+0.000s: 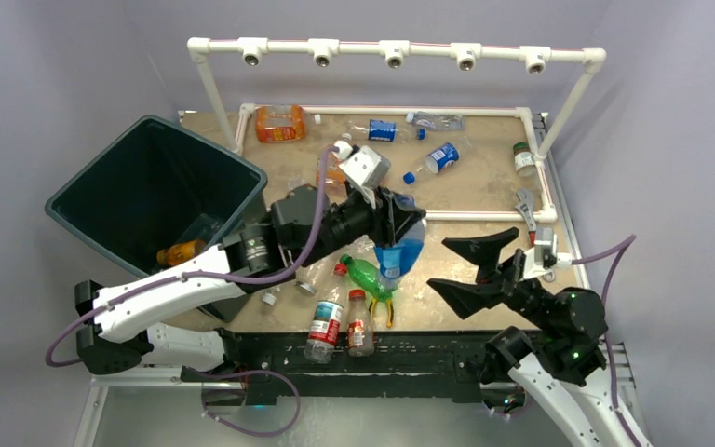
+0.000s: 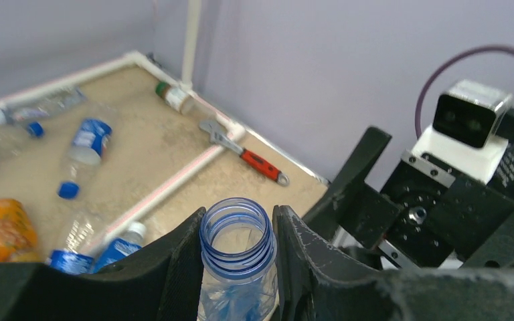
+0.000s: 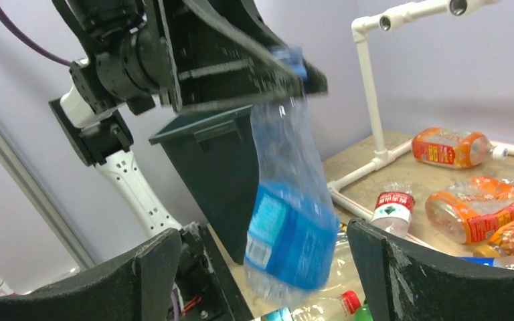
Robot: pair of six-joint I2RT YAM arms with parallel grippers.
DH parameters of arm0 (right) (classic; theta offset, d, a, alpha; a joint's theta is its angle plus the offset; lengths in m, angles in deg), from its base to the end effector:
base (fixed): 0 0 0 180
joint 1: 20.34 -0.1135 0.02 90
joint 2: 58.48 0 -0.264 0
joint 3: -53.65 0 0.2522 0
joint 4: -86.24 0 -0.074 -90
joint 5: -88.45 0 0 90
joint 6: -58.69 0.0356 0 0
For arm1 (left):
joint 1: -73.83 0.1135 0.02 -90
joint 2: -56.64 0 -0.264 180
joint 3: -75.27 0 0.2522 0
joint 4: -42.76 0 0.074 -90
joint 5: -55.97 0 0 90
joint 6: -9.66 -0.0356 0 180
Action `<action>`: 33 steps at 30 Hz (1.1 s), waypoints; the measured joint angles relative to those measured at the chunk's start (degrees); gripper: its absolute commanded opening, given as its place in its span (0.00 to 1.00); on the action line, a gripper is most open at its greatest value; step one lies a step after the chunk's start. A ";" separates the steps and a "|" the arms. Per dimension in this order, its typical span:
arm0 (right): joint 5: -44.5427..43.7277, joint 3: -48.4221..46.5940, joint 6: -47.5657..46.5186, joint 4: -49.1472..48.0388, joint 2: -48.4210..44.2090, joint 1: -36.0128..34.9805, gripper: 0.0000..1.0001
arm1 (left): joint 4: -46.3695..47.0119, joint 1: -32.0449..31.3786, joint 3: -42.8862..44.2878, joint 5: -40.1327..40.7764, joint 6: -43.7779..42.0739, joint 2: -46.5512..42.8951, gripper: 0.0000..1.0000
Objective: Put the plastic bottles in the bin
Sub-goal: Pick up the plastic bottle at the center of the board, then place the plastic bottle in the trash bin.
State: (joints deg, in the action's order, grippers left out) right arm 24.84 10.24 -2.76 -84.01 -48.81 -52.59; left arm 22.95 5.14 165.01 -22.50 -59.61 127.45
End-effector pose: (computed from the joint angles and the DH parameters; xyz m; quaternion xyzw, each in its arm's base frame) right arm 0.0476 0.0487 0.3410 -0.2084 0.5239 0.5204 0.6413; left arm 0.1086 -0.2589 0.4430 0.2237 0.6764 -0.4403 0.5465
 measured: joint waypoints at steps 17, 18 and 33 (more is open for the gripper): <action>-17.57 4.83 3.74 9.77 -6.49 0.00 0.99 | -0.31 0.02 29.11 41.00 -43.10 3.52 0.00; -18.25 5.22 3.87 10.32 -6.45 0.00 0.99 | 3.04 0.02 28.09 44.65 -47.47 4.11 0.00; -22.40 7.54 4.04 9.88 -4.44 0.00 0.98 | 43.95 5.27 20.83 62.27 -89.48 6.75 0.00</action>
State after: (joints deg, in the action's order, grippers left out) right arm 2.43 17.78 1.29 -74.13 -53.25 -52.59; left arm 66.91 10.41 185.84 39.77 -149.09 134.20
